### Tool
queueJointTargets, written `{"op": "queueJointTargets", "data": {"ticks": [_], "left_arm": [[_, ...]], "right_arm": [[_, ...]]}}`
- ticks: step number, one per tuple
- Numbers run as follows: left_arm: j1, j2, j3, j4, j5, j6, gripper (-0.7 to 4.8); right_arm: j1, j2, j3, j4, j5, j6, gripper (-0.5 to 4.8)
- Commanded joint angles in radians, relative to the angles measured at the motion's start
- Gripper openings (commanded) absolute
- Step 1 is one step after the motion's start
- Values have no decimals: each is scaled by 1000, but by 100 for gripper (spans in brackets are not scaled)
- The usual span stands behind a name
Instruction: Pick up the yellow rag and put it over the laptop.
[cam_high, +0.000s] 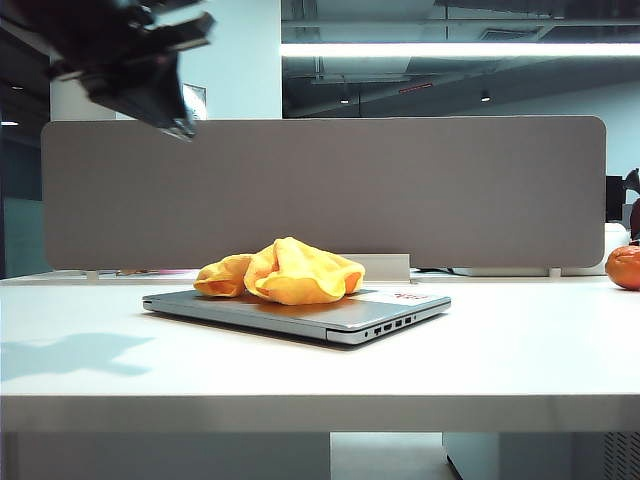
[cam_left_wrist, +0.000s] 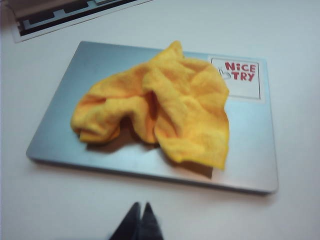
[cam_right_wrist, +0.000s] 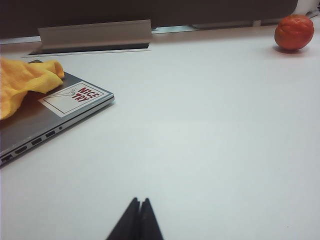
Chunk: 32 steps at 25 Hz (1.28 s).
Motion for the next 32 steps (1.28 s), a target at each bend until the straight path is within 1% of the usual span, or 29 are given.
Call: {"op": "queueJointTargets", "data": {"ticks": [1, 5, 12, 13, 14, 15, 19, 26, 28, 32], "left_arm": [[0, -98, -91, 56, -19, -19, -6], [0, -233, -212, 101, -19, -42, -6], [0, -444, -367, 107, -19, -74, -6], [-1, -475, -388, 107, -19, -92, -6], [-1, -520, -419, 106, -19, -132, -6], [-1, -558, -441, 98, -18, -146, -6], [0, -601, -444, 32, -19, -146, -6], [0, -603, -444, 31, -19, -135, -6], [0, -601, -444, 32, -29, -94, -6], [3, -599, -451, 40, -80, -29, -6]], "right_arm": [[0, -2, -5, 11, 4, -2, -6], [0, -2, -5, 11, 4, -2, -6], [0, -2, -5, 11, 4, -2, -6], [0, -2, -5, 11, 3, -2, -6], [0, -2, -5, 11, 3, -2, -6], [0, -2, -5, 11, 3, -2, -6], [0, -2, -5, 11, 2, -2, -6], [0, -2, -5, 11, 2, -2, -6], [0, -2, -5, 11, 2, -2, -6], [0, -2, -5, 11, 2, -2, -6]]}}
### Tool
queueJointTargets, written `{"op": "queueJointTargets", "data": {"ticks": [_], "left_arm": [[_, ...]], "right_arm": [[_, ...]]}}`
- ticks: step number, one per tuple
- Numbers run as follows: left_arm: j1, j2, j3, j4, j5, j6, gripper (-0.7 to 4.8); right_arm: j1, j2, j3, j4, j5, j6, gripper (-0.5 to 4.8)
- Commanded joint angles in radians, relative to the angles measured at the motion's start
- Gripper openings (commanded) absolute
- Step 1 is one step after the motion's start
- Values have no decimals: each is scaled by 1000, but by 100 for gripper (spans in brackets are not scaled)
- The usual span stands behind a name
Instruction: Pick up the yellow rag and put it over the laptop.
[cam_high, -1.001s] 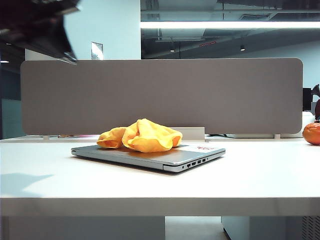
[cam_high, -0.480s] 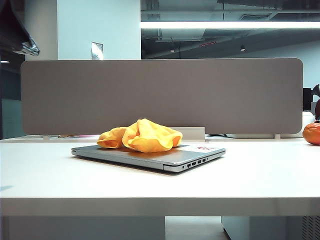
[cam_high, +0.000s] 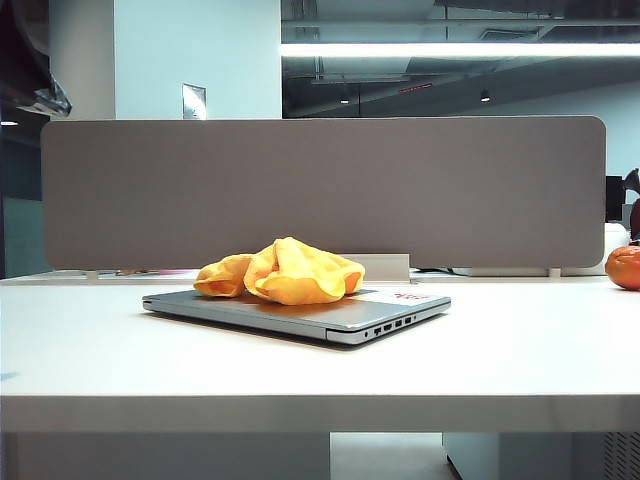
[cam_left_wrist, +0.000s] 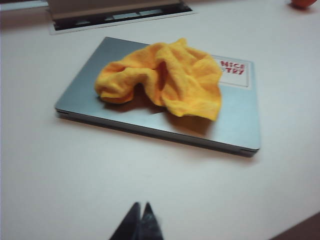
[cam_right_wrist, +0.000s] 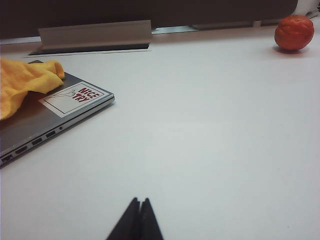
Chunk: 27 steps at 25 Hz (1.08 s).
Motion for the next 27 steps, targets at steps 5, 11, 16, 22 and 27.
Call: {"op": "queueJointTargets", "data": {"ticks": [5, 11, 16, 22, 27], "left_arm": [[113, -6, -47, 73, -19, 47, -6], [285, -97, -185, 235, -1, 15, -6], [360, -258, -347, 390, -2, 16, -6], [446, -396, -449, 422, 13, 13, -6], [504, -465, -470, 420, 26, 13, -6]], "right_arm": [[0, -2, -5, 11, 3, -2, -6], [0, -2, -5, 11, 3, -2, -6], [0, -2, -5, 11, 3, -2, -6], [0, -2, -5, 11, 3, -2, -6], [0, -2, -6, 11, 3, -2, -6]]}}
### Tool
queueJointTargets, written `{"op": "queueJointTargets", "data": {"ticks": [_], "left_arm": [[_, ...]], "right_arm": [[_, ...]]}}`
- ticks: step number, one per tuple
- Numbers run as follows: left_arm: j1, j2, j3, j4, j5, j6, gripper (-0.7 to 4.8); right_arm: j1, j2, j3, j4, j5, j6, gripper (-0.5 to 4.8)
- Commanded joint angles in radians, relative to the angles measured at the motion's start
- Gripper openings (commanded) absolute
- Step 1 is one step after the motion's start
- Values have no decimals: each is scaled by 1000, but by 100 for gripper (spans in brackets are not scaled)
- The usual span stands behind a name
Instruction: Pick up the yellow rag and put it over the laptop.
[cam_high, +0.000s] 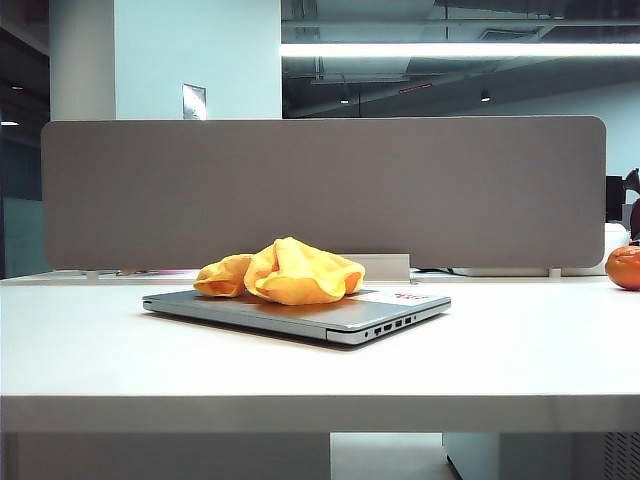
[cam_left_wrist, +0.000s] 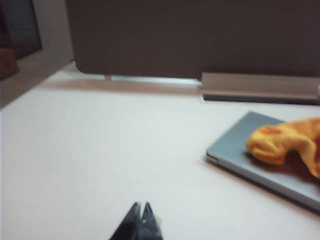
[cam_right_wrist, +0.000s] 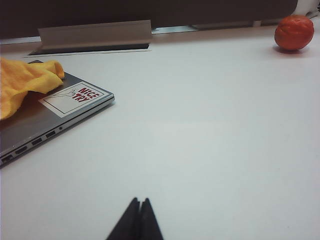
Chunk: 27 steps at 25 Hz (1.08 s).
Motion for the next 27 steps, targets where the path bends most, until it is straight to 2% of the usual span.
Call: {"op": "queueJointTargets", "data": {"ticks": [1, 7, 19, 27], "left_arm": [[30, -39, -10, 19, 7, 0, -6], [50, -133, -63, 19, 26, 1, -6], [50, -222, -69, -91, 51, 11, -6], [5, -222, -69, -130, 47, 34, -6]], "right_arm": [[0, -2, -5, 11, 3, -2, -6], [0, -2, -5, 11, 3, -2, -6], [-1, -2, -5, 11, 3, -2, -6], [-1, -2, -5, 11, 3, -2, -6]]}}
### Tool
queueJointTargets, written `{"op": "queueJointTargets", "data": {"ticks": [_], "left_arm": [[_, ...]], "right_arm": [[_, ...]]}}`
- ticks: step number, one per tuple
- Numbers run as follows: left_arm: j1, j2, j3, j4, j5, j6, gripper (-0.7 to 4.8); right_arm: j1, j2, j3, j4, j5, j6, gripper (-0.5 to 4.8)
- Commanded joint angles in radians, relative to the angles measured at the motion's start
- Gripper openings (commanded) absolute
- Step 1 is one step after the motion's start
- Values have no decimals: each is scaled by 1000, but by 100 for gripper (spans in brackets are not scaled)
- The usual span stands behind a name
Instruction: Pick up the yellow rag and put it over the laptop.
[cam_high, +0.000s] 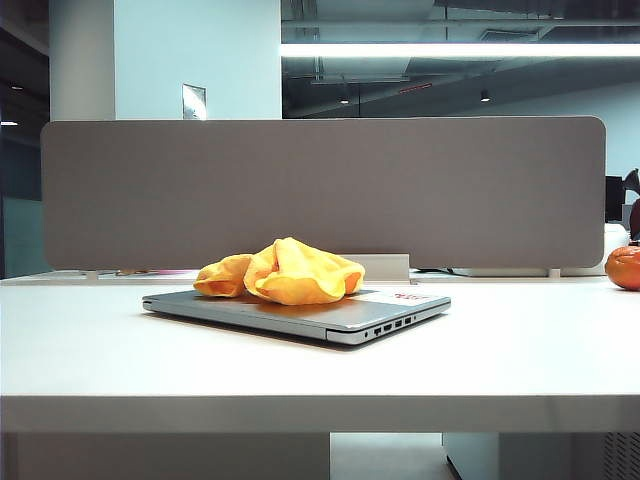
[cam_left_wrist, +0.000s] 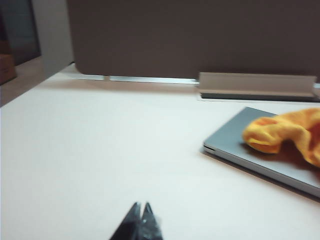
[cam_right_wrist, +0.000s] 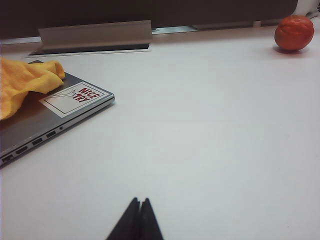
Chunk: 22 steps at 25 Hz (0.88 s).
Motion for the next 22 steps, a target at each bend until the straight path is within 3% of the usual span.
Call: {"op": "queueJointTargets", "data": {"ticks": [1, 22], "left_arm": [[-27, 1, 3, 2, 2, 34, -6], [-55, 1, 3, 2, 6, 38, -6]], "right_arm": [[0, -2, -5, 11, 3, -2, -6], [0, -2, -5, 11, 3, -2, -6]]}}
